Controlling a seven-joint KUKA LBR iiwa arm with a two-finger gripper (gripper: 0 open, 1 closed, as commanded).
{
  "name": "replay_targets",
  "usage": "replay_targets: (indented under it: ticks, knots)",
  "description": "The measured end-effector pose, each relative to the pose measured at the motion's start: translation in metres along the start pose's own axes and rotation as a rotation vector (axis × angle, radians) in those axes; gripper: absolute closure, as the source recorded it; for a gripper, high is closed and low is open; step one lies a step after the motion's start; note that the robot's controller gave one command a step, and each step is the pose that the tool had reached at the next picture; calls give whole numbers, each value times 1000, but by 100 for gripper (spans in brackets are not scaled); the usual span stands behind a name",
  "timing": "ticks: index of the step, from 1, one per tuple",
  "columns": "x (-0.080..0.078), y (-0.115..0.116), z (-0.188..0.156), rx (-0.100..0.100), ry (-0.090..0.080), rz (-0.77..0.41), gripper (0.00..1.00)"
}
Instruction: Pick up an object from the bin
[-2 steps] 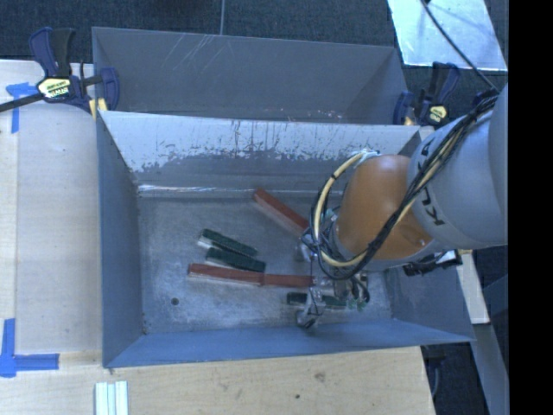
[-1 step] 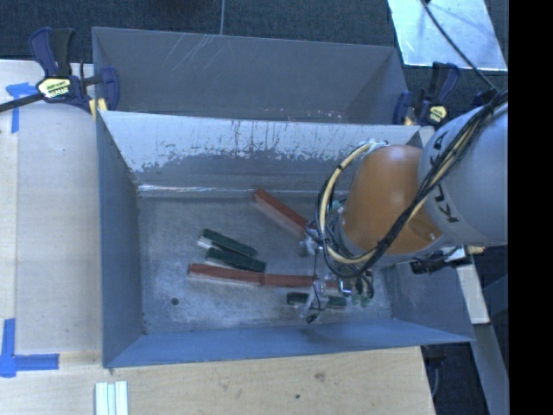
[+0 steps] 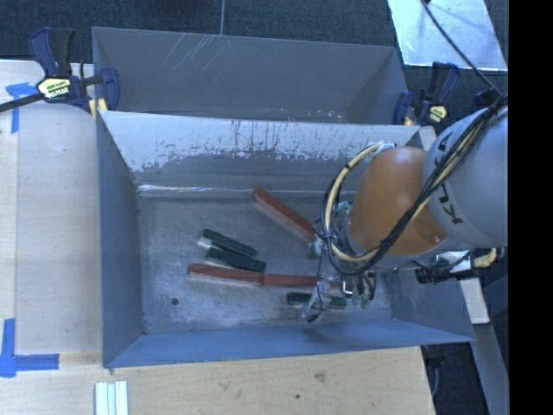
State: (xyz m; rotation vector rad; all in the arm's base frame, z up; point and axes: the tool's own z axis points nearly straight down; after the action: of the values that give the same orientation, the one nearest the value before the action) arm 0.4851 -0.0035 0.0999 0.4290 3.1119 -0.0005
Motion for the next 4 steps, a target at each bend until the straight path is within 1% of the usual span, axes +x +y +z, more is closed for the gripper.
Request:
replay_targets:
  ticks: [1,2,3,4]
  knots:
    - [4,6,31,0,2,65,0]
    - [4,6,31,0,1,64,0]
    - [4,6,31,0,1,62,100]
    - [2,6,-21,-2,-6,60,100]
